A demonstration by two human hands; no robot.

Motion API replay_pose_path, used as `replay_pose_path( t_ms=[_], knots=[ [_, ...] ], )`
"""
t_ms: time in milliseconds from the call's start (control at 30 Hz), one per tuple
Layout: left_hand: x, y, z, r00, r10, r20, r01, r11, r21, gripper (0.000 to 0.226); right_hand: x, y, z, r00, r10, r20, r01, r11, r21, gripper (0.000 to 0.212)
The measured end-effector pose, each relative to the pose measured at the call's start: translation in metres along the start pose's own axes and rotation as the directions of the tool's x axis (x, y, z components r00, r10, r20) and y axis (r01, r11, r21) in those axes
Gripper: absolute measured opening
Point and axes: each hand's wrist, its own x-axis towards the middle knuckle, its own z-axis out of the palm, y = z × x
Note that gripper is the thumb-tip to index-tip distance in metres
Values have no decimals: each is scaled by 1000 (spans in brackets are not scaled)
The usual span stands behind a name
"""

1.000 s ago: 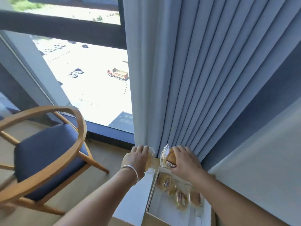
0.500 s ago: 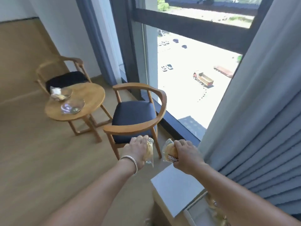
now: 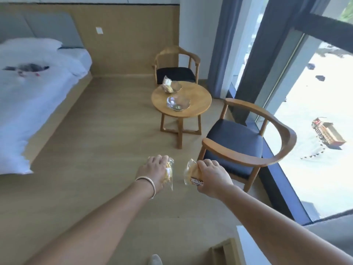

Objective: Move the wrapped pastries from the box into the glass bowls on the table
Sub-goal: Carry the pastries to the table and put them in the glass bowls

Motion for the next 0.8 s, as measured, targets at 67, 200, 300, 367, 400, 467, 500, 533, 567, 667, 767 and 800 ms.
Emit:
replay_pose_path(
  t_ms=[67, 200, 300, 367, 400, 467, 500, 533, 567, 667, 767, 800],
  knots=[
    [1, -36, 5, 998, -57, 8, 57, 998, -2, 81, 27, -27, 6, 998, -41, 36, 42, 999, -14, 73],
    [5, -100, 13, 990, -137, 28, 138, 990, -29, 77, 76, -78, 18, 990, -107, 96, 110, 994, -28, 73],
    [8, -140, 19, 983, -175, 46, 177, 983, -45, 77, 107, -110, 27, 982, -142, 127, 148, 988, -37, 71],
    [12, -164, 23, 978, -199, 59, 202, 979, -39, 79, 125, -127, 33, 976, -160, 147, 167, 985, -42, 70],
    [14, -175, 25, 976, -207, 64, 210, 977, -36, 79, 134, -135, 35, 973, -169, 154, 178, 983, -44, 70],
    [19, -194, 29, 973, -219, 72, 222, 975, -27, 81, 150, -148, 39, 968, -188, 165, 199, 979, -53, 70],
    [22, -202, 30, 971, -227, 76, 229, 973, -23, 81, 158, -154, 41, 966, -194, 172, 206, 977, -57, 70],
    [26, -210, 32, 969, -234, 79, 236, 972, -21, 81, 166, -160, 42, 964, -199, 179, 213, 975, -62, 71],
    [31, -217, 33, 967, -241, 81, 243, 970, -20, 81, 174, -165, 43, 961, -205, 184, 220, 973, -65, 71],
    [48, -237, 36, 963, -254, 92, 257, 966, -22, 80, 202, -178, 45, 954, -223, 199, 241, 968, -70, 72],
    [74, -257, 38, 961, -257, 104, 262, 964, -38, 80, 236, -186, 45, 951, -235, 200, 253, 965, -71, 74],
    [84, -263, 39, 960, -257, 108, 263, 964, -44, 80, 249, -188, 45, 950, -240, 197, 258, 964, -70, 74]
  ],
)
